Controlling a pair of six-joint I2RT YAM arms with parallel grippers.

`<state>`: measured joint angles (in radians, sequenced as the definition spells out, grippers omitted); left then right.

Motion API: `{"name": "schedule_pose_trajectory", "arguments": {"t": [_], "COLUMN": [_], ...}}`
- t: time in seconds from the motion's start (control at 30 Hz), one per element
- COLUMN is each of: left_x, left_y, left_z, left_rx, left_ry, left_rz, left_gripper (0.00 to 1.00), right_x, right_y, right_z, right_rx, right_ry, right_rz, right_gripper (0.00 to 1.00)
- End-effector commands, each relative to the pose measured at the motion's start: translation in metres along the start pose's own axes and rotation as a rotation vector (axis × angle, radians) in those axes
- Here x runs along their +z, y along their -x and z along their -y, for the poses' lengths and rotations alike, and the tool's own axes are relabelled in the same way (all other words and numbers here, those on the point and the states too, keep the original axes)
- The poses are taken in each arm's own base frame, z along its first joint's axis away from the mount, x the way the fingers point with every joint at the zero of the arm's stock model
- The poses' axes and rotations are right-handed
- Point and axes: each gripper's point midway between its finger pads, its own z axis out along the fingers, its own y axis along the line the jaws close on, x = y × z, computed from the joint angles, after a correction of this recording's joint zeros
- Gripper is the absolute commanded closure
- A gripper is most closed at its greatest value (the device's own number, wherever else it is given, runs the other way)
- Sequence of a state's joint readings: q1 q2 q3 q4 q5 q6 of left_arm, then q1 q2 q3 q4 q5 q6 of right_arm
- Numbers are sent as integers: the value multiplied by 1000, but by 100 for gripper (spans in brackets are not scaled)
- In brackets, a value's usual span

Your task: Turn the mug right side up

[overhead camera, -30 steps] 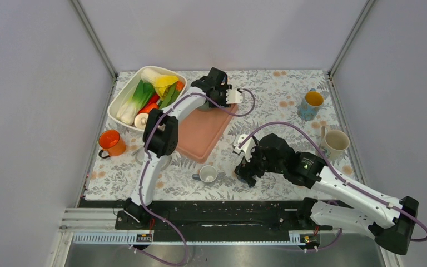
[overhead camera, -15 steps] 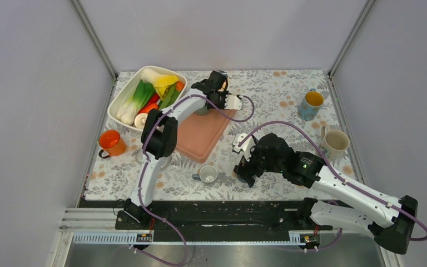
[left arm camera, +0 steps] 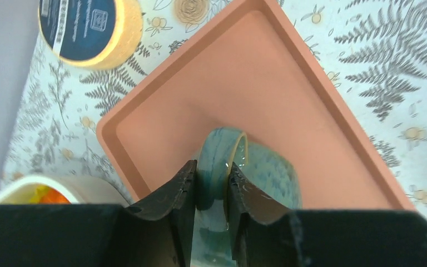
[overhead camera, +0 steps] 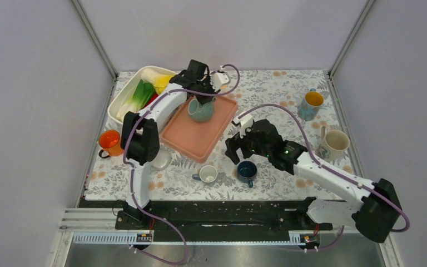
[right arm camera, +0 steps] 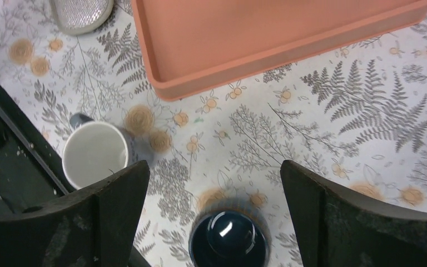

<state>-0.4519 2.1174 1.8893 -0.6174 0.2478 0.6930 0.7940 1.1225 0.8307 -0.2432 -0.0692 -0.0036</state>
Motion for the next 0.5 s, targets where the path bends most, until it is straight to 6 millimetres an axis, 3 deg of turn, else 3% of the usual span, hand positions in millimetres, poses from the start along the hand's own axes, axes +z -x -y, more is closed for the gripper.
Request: {"name": "schedule_pose_trajectory", "arguments": {"t": [0.0,0.1,0.2,0.47], "left_x": [-46,-58,-73,-109], "left_y": [46,46,53,69], "left_z": [-5,7,9,25], "left_rx": [-231,-300,-333,-331], "left_ry": [-49,-128,-156,-212], "left_rz": [195,226,264,338], "left_gripper": [100,100,100,100], "right_x": [32,56,75,110], "right_y": [46,66,78,89], "right_z": [2,-2,7,30], "right_rx": [173,244,341,445], "right_ry": [-10,38,83,207], "right_rz": [147,219,263,309], "right_gripper": [3,2,1,1]}}
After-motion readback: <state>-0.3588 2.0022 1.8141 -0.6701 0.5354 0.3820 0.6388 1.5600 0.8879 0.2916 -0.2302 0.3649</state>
